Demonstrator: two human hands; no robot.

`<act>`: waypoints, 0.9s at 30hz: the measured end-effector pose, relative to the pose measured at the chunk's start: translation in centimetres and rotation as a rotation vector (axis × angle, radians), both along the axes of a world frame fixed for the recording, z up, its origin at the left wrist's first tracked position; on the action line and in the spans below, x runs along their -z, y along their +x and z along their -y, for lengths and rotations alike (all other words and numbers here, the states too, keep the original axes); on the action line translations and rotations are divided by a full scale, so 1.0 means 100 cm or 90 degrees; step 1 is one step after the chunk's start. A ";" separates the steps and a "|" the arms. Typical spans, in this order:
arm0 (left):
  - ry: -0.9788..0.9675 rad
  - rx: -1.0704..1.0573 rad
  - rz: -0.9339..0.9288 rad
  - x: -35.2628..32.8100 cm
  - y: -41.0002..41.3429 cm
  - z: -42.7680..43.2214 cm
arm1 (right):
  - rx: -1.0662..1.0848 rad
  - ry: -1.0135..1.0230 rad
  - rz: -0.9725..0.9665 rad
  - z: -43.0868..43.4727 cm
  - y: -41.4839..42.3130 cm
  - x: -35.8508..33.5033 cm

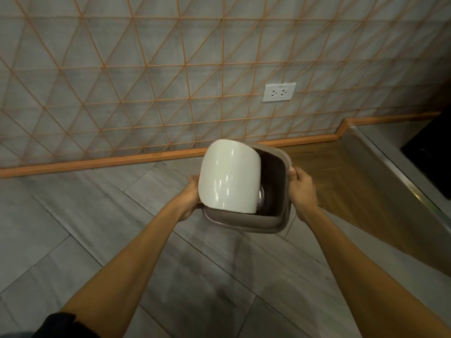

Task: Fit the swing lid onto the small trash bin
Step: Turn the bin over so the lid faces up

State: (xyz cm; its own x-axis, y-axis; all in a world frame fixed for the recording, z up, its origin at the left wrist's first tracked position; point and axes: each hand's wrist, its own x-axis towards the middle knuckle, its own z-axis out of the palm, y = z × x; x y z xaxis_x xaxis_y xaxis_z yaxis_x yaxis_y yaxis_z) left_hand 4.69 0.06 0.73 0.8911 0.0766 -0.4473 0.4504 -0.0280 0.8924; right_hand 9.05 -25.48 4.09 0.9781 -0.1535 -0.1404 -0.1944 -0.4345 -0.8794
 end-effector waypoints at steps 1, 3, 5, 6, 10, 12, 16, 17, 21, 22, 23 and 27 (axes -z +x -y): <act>-0.006 -0.006 -0.011 -0.006 0.001 0.001 | 0.005 -0.008 -0.010 0.000 0.000 -0.003; -0.007 -0.001 -0.026 -0.014 0.000 -0.001 | 0.014 -0.036 -0.032 0.000 -0.001 -0.006; -0.013 0.003 -0.046 -0.023 -0.005 0.000 | 0.021 -0.059 -0.058 0.000 -0.004 -0.007; -0.023 -0.006 -0.062 -0.028 -0.008 0.001 | 0.019 -0.068 -0.073 0.000 -0.004 -0.006; -0.060 -0.044 -0.101 -0.037 -0.012 0.003 | 0.014 -0.058 -0.101 0.000 -0.009 -0.002; -0.066 -0.043 -0.111 -0.041 -0.013 0.003 | 0.013 -0.064 -0.101 0.000 -0.011 -0.005; -0.041 -0.018 -0.109 -0.048 -0.013 0.003 | 0.003 -0.081 -0.114 -0.002 -0.012 -0.013; -0.035 -0.012 -0.107 -0.048 -0.013 0.003 | 0.002 -0.080 -0.114 -0.002 -0.011 -0.014; -0.012 -0.004 -0.068 -0.052 -0.015 0.007 | -0.005 -0.048 -0.124 0.001 -0.011 -0.014; -0.010 -0.008 -0.054 -0.052 -0.015 0.009 | -0.003 -0.031 -0.132 0.002 -0.012 -0.013; -0.011 -0.014 -0.040 -0.052 -0.015 0.010 | 0.003 -0.008 -0.145 0.004 -0.015 -0.011; 0.001 -0.062 -0.002 -0.050 -0.017 0.014 | 0.037 0.087 -0.183 0.007 -0.031 -0.011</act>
State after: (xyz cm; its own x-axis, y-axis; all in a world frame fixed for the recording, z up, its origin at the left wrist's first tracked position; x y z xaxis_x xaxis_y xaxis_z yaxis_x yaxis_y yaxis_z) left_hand 2.95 -1.35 5.73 0.8780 0.1635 -0.4499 0.4537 0.0155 0.8910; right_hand 5.96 -26.13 5.21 0.8853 -0.1691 -0.4332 -0.4649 -0.2974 -0.8339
